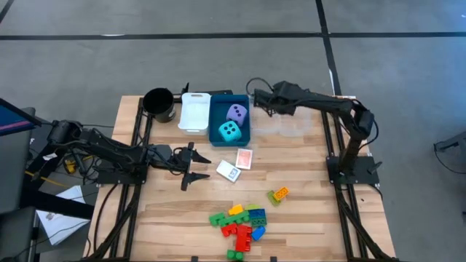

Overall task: Pick & Place Toys
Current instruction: Put the red triangle block into the right transparent bin, then put the large yellow game piece into the right transparent bin

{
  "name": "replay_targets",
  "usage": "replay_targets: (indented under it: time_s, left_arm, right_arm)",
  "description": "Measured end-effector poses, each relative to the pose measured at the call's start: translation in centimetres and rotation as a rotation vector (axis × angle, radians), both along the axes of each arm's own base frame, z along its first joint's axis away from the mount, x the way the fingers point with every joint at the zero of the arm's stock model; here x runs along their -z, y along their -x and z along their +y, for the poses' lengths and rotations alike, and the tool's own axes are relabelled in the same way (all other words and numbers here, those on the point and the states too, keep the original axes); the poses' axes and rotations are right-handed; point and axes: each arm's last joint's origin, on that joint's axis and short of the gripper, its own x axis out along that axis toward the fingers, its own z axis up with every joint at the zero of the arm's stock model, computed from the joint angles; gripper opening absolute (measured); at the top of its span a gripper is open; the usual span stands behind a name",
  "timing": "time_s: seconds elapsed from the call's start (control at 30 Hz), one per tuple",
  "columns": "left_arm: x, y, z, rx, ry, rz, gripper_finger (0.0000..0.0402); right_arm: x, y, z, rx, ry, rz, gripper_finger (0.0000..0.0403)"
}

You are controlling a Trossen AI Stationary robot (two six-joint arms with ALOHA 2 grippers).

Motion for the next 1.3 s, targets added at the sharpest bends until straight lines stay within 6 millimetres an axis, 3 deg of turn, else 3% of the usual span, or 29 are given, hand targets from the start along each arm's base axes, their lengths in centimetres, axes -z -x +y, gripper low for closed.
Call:
replay_targets:
  time_s: [0.3, 0.57, 0.8, 0.9, 1.03, 1.3]
  left_arm:
    - [0.0, 0.0, 0.0, 0.0, 0.0, 0.0, 0.0266]
    - [0.0, 0.0, 0.0, 0.0, 0.0, 0.0, 0.0266]
    - [0.0, 0.0, 0.0, 0.0, 0.0, 0.0, 0.0266]
    - [0.0, 0.0, 0.0, 0.0, 0.0, 0.0, 0.0266]
    - [0.0, 0.0, 0.0, 0.0, 0.0, 0.0, 0.0266]
    - [0.0, 0.0, 0.0, 0.0, 0.0, 0.0, 0.0266]
  right_arm:
    - [0.3, 1.6, -2.7, 0.066, -0.164, -0.051, 0.0183]
    - [0.3, 2.1, -2.9, 0.096, -0.171, -0.039, 0.0253]
    - [0.3, 1.5, -2.0, 0.025, -0.186, -0.006, 0.0269]
    - [0.3, 0.4, -0.2, -0.062, -0.196, 0.017, 0.0269]
    - [0.3, -1.4, 3.7, -0.176, -0.22, 0.022, 0.027]
    - [0.7, -4.0, 15.2, -0.306, -0.428, -0.165, 0.027]
